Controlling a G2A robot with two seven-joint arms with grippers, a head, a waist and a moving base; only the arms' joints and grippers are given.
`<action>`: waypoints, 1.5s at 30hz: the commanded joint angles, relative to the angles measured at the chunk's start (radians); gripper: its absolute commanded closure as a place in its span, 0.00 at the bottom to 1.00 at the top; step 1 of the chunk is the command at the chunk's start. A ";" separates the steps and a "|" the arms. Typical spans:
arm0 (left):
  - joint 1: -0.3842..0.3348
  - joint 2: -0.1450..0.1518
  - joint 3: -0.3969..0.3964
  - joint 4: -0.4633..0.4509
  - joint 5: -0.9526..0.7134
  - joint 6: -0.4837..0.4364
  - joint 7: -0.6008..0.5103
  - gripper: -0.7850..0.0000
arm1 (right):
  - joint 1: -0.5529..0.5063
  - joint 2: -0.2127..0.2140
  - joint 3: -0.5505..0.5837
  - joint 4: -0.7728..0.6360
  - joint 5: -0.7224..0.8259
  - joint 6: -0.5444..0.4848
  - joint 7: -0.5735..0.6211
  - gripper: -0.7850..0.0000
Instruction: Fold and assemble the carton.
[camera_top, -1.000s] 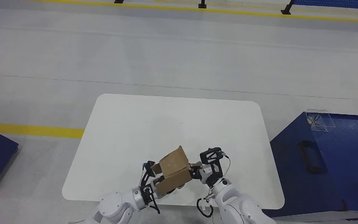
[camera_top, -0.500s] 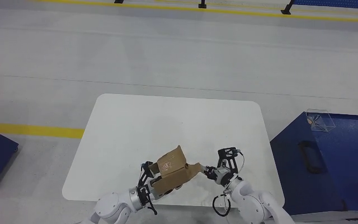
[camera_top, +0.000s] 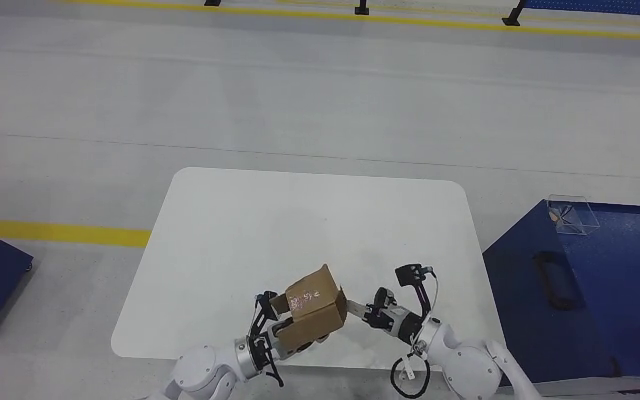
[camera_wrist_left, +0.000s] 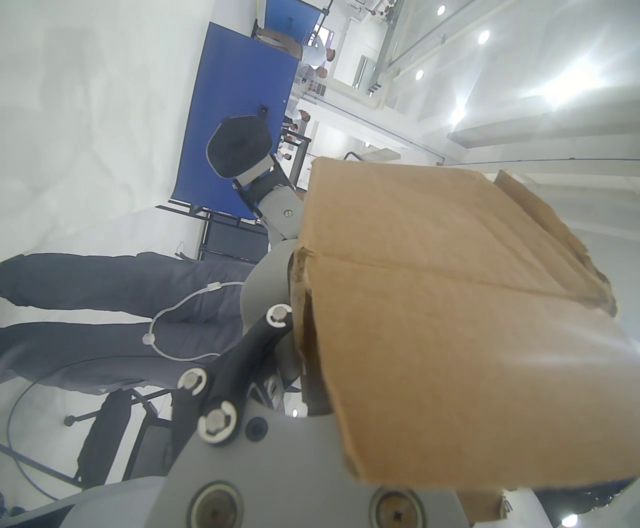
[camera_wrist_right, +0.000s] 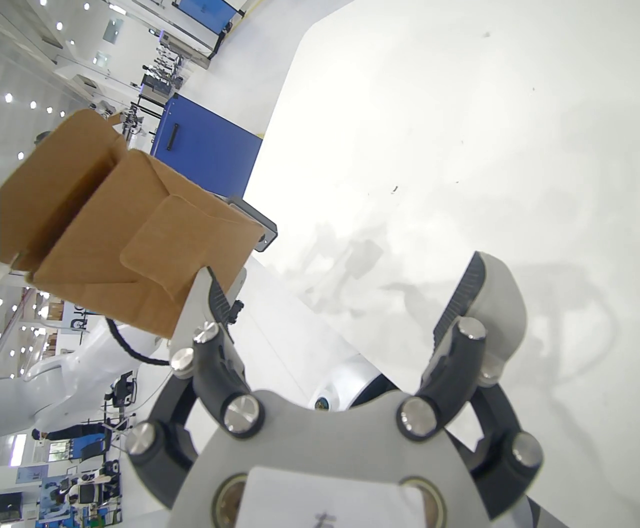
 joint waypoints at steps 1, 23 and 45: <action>0.004 0.000 0.001 0.001 0.006 -0.005 -0.001 1.00 | -0.004 0.001 0.008 -0.007 0.008 -0.004 -0.003 0.00; 0.015 -0.001 0.008 -0.007 0.039 -0.012 0.004 1.00 | 0.010 0.000 -0.042 -0.043 -0.067 0.024 0.004 0.00; 0.009 -0.003 0.006 -0.001 0.007 0.004 -0.026 1.00 | 0.018 -0.001 -0.040 -0.005 -0.006 0.013 0.013 0.00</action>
